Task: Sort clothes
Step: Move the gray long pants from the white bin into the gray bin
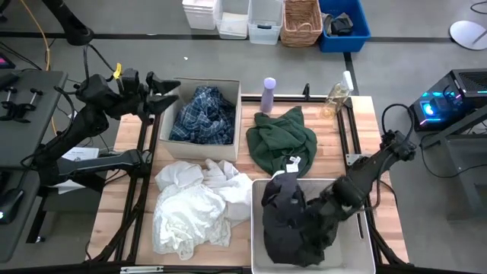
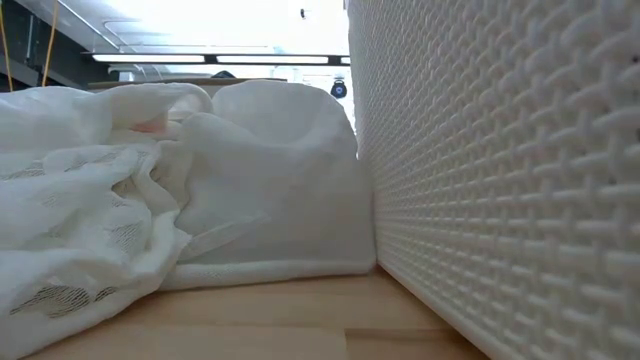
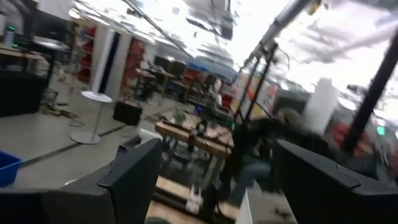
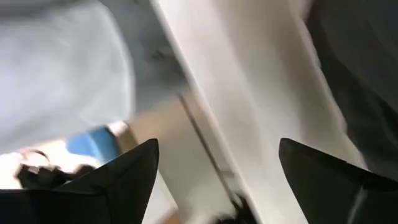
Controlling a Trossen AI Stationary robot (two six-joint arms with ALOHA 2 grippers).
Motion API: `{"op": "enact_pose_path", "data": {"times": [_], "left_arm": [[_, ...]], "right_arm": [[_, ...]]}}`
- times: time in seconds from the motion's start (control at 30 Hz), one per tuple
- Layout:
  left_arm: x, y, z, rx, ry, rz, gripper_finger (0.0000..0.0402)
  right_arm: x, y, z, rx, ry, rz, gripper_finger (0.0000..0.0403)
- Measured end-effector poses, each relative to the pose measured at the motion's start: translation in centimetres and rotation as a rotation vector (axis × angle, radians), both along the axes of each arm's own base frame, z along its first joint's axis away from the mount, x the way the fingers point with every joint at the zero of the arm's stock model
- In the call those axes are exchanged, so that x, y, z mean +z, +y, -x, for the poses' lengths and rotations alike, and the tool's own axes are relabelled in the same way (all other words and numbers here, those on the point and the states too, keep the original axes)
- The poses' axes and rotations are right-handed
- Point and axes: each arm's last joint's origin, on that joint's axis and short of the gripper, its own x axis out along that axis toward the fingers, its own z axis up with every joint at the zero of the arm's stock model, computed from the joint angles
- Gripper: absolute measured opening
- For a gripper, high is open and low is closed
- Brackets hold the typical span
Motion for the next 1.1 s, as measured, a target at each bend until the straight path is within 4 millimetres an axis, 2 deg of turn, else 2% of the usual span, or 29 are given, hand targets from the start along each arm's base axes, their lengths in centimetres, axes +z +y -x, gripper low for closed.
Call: {"op": "enact_pose_path", "data": {"times": [0.1,0.3,0.4,0.5,0.63,0.8,0.93,1.1], "left_arm": [[-0.5,-0.1,-0.1,-0.031,0.059,-0.043,0.0296],[-1.6,0.0,-0.2,-0.034,0.179,-0.061,0.0296],[-1.9,-0.1,-0.2,-0.035,0.205,-0.051,0.0296],[-2.1,0.0,-0.2,-0.037,0.215,-0.037,0.0296],[-2.0,-0.1,-0.2,-0.037,0.212,-0.036,0.0296],[-2.0,0.0,-0.2,-0.035,0.208,-0.038,0.0296],[-2.0,0.0,-0.2,-0.033,0.207,-0.038,0.0296],[-2.0,0.0,-0.2,-0.032,0.207,-0.038,0.0296]], "right_arm": [[2.7,-2.2,-1.1,-0.151,-0.111,0.053,0.0328],[7.1,-9.9,-2.2,-0.572,-0.258,0.371,0.0329],[7.1,-13.2,-1.4,-0.782,-0.174,0.563,0.0329],[5.2,-14.8,-1.1,-0.811,0.004,0.660,0.0329],[2.8,-14.9,-1.7,-0.785,0.100,0.683,0.0329],[3.0,-14.0,-1.9,-0.738,0.030,0.680,0.0329],[4.5,-11.5,-0.8,-0.569,-0.036,0.607,0.0329],[4.5,-7.6,1.2,-0.459,-0.029,0.582,0.0330]]}}
